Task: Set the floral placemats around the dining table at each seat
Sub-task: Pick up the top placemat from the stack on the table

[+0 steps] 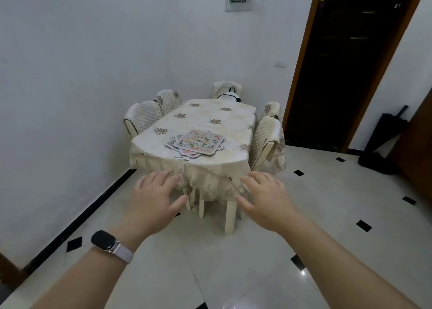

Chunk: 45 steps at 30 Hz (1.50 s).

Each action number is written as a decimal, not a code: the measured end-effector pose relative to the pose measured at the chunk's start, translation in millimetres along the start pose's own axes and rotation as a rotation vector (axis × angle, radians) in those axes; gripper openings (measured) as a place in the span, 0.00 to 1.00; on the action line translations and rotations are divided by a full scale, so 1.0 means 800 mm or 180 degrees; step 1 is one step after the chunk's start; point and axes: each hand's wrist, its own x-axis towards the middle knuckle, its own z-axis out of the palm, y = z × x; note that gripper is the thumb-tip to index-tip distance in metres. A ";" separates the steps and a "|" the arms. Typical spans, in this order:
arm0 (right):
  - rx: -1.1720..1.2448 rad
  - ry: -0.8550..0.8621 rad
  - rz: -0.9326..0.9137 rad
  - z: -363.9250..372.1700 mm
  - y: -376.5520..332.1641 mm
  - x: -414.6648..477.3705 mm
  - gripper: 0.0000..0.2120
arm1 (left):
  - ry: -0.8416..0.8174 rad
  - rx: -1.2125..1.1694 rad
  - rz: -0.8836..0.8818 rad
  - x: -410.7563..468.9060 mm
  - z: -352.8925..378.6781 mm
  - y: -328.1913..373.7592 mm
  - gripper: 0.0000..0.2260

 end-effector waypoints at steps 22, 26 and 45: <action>-0.0003 -0.0325 0.0326 0.143 -0.006 0.382 0.28 | -0.0530 -0.0078 0.0192 0.339 0.142 -0.204 0.33; 0.0056 -0.0422 0.0306 0.189 0.027 0.447 0.29 | -0.0696 -0.0007 0.0216 0.404 0.188 -0.211 0.34; 0.0326 -0.0738 0.0102 0.277 0.128 0.749 0.28 | -0.0775 0.0337 0.0366 0.694 0.319 -0.266 0.23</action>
